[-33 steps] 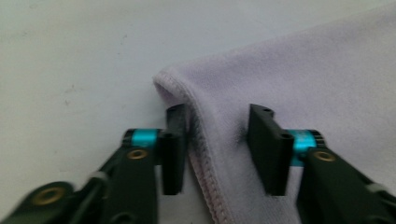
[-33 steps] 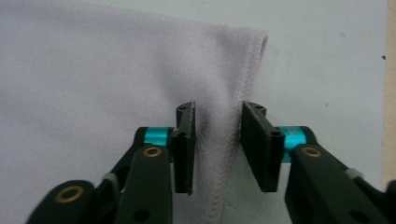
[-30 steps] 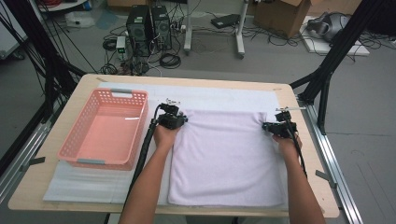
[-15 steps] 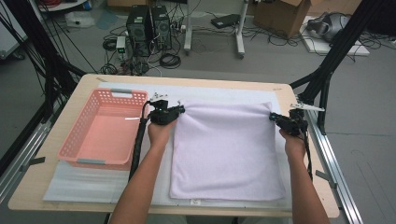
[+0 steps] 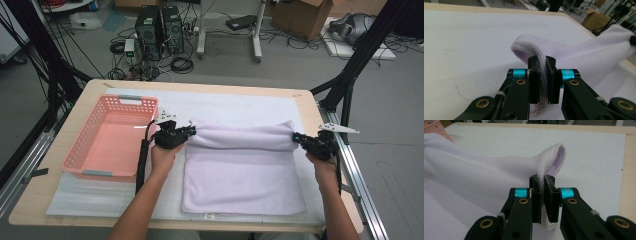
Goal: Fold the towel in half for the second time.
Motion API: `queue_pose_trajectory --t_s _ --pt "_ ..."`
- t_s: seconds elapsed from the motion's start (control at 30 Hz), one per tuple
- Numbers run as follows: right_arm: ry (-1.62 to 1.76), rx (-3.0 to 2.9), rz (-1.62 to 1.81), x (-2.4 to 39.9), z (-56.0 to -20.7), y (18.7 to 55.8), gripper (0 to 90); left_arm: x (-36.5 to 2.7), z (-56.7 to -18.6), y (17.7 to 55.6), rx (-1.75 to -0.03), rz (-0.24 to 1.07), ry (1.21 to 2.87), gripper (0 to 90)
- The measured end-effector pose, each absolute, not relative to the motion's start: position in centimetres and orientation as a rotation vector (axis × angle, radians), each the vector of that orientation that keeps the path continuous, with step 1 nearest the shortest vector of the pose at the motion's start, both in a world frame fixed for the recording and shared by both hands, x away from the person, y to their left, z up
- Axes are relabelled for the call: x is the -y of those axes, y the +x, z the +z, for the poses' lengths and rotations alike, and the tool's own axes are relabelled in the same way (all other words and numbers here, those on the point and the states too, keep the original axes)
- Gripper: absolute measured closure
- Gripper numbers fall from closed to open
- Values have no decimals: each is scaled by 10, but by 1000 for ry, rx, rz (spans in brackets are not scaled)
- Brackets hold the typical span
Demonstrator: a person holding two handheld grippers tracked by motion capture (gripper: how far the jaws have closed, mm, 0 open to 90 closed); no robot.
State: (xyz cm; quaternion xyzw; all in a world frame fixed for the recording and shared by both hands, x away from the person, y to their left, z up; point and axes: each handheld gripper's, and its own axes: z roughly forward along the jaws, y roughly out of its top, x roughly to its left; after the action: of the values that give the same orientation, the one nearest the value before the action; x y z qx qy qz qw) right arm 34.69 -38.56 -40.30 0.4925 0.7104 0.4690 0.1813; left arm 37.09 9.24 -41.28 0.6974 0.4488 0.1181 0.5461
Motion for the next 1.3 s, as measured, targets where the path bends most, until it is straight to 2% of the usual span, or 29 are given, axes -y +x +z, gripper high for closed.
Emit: queue_pose_trajectory --t_s 0.47,0.87,0.9,0.93,0.97,1.0,1.07,1.13,1.3 --pt "1375 -2046 1339 391 -424 294 853 -98 -433 315 -1014 236 1717 828" --pt "1375 -2126 1261 388 -432 273 851 -101 -450 297 -1014 234 1778 794" --pt "1380 -2131 1249 387 -432 273 835 -101 -449 297 -1015 246 1772 746" --pt "1371 -2133 1236 387 -432 273 794 -102 -447 299 -1019 264 1762 639" --pt "1378 -2124 1220 386 -430 274 708 -103 -445 301 -1021 277 1749 527" --pt "1395 -2110 1214 385 -428 275 634 -104 -442 303 -1019 288 1735 474" --pt "1403 -2077 1211 385 -422 279 536 -104 -436 310 -1012 308 1722 427" --pt "1416 -2067 1199 383 -416 286 473 -103 -430 317 -1007 324 1715 418" --pt "1405 -2098 1150 369 -408 318 422 -93 -433 336 -1055 237 1740 434"
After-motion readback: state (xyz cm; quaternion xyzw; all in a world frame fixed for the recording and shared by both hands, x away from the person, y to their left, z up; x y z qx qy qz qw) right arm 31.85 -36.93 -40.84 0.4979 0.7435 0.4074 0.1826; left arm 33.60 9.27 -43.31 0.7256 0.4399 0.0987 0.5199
